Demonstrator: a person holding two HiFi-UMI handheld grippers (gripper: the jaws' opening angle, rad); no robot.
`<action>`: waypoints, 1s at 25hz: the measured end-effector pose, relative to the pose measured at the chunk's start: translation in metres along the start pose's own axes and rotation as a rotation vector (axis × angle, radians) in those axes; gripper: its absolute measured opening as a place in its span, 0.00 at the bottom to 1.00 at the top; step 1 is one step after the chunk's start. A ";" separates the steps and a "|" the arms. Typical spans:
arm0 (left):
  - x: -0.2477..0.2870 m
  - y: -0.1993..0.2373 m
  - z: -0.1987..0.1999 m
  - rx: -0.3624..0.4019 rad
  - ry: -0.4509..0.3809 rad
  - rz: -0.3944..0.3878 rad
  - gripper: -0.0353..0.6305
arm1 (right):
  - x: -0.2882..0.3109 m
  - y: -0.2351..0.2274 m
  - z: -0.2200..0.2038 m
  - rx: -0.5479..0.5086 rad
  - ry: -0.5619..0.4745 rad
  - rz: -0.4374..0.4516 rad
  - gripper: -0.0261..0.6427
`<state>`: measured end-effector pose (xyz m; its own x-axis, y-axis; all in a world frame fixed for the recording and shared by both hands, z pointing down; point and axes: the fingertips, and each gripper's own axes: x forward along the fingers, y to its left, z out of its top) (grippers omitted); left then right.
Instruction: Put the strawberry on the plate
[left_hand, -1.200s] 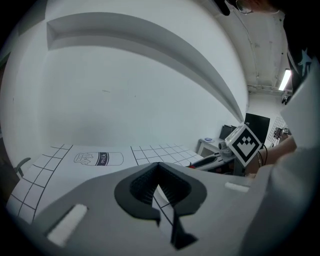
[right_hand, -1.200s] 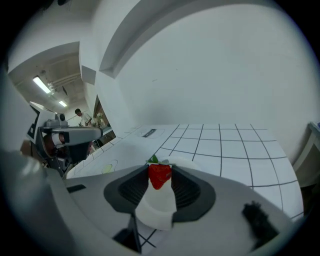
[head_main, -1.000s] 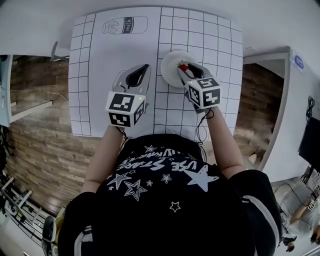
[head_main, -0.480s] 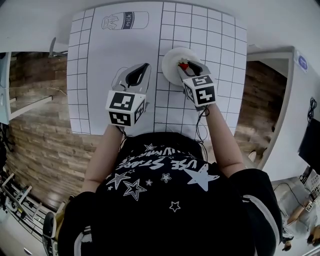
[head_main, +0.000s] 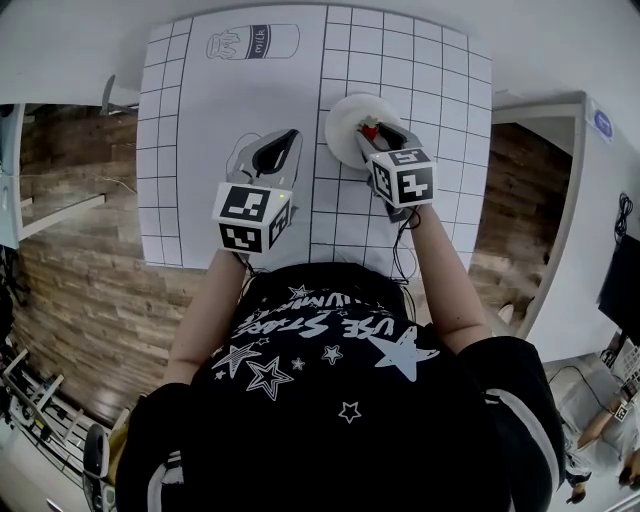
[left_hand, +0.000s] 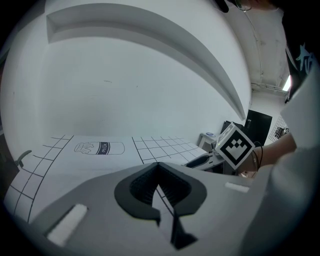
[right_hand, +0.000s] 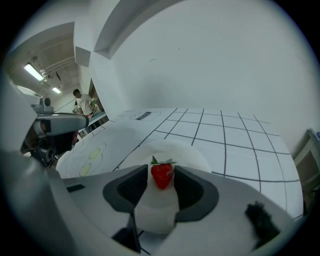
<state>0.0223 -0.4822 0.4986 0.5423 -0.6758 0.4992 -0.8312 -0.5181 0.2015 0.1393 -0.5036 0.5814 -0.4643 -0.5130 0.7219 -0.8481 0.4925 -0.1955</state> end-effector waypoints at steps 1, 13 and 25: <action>-0.002 -0.001 0.000 0.002 -0.002 0.000 0.07 | -0.001 0.000 -0.001 0.004 0.002 -0.001 0.28; -0.032 -0.015 0.002 0.031 -0.056 -0.021 0.07 | -0.047 -0.006 0.011 0.003 -0.090 -0.094 0.28; -0.091 -0.026 0.003 0.075 -0.140 -0.032 0.07 | -0.102 0.036 0.018 -0.028 -0.212 -0.126 0.15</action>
<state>-0.0050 -0.4082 0.4456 0.5844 -0.7221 0.3703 -0.8046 -0.5748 0.1490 0.1513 -0.4461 0.4890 -0.4014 -0.7062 0.5833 -0.8965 0.4334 -0.0923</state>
